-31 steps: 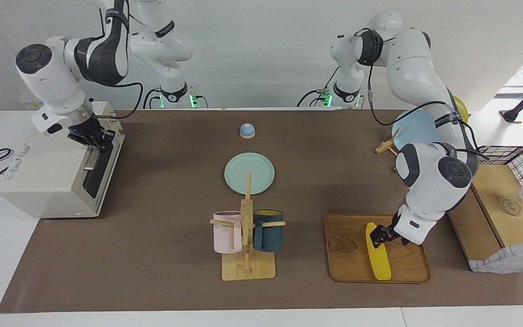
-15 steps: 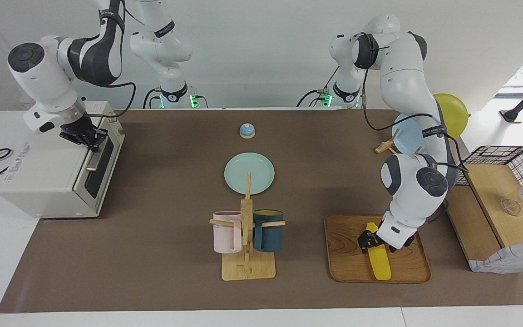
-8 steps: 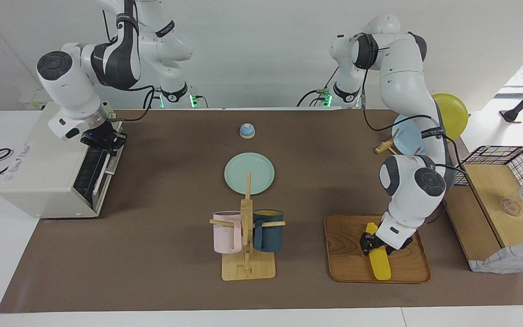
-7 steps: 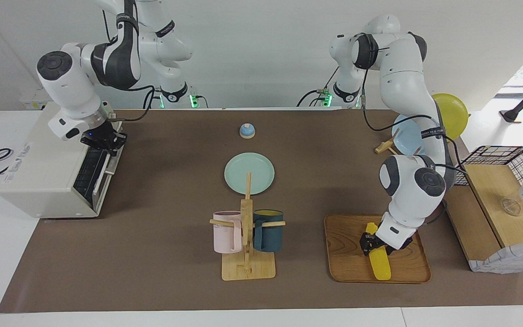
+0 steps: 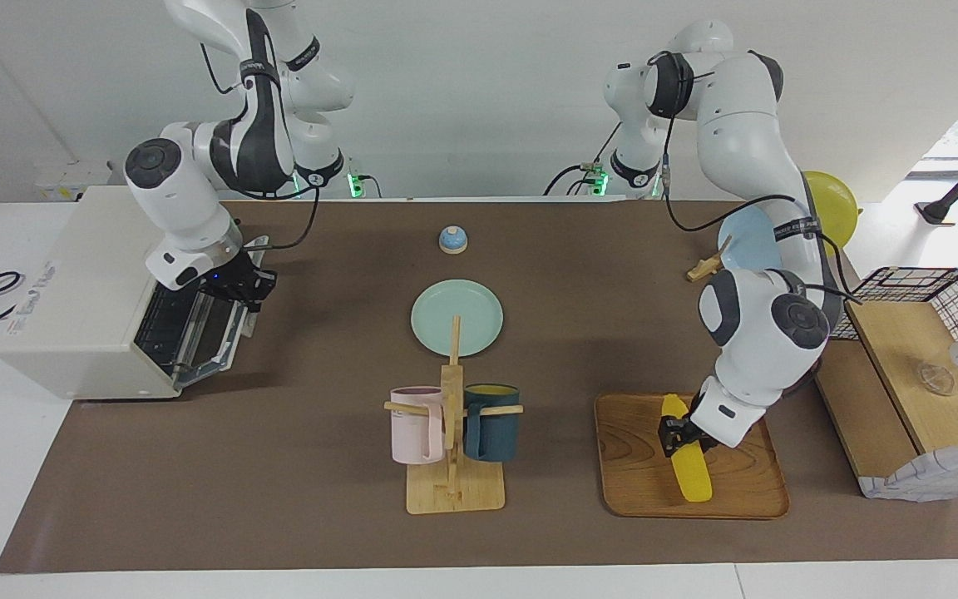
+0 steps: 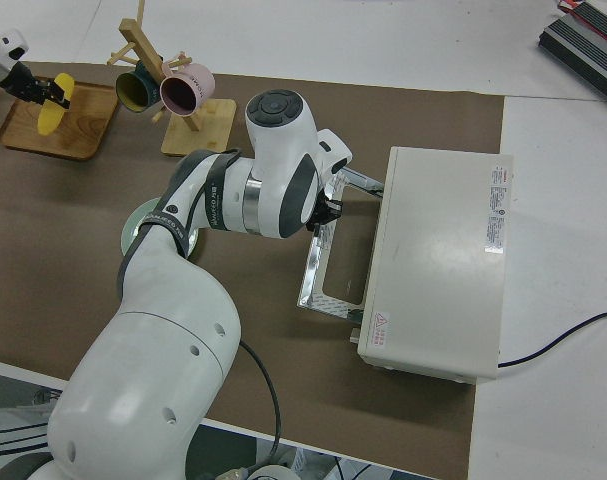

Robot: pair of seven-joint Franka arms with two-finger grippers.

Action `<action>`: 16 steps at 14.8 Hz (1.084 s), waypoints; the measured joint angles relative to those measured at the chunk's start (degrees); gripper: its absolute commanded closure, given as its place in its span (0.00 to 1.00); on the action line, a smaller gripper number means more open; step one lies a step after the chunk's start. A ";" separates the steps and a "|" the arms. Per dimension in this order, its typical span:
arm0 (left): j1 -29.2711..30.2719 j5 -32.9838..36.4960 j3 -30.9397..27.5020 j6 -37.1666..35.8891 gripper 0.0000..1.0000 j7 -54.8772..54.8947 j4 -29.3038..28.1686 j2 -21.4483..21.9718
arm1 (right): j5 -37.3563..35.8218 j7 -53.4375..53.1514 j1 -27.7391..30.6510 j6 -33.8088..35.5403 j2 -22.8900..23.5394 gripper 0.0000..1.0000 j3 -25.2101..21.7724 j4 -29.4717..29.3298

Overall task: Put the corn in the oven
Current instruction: 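Lift the corn with the left gripper while the right gripper opens the oven, then carry the corn with the left gripper down onto the green plate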

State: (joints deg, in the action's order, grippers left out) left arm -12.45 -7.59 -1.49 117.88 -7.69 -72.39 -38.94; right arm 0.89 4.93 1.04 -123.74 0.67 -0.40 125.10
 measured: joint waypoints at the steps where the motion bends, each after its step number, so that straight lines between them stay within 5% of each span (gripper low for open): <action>1: -1.04 -0.04 0.03 -2.76 1.00 -2.15 -0.71 2.81 | 0.00 -0.33 -0.52 -1.54 0.69 1.00 0.03 0.77; 7: -13.63 -0.21 0.31 -6.14 1.00 -17.73 -21.98 24.34 | 0.15 -0.51 -1.03 -8.43 1.75 1.00 0.46 4.50; 11: -23.06 -0.23 0.39 -1.51 1.00 -26.98 -27.92 27.27 | 0.16 -0.54 -1.30 -10.29 2.98 1.00 0.53 5.15; 16: -32.81 -0.25 0.41 16.15 1.00 -33.98 -37.88 27.51 | 0.16 -0.54 -1.36 -10.51 3.41 1.00 0.53 5.15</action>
State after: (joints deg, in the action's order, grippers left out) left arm -45.26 -7.84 -1.08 134.03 -41.67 -110.27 -11.43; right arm 1.04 4.39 -0.32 -134.26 4.08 0.13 130.25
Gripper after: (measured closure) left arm 0.445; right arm 0.991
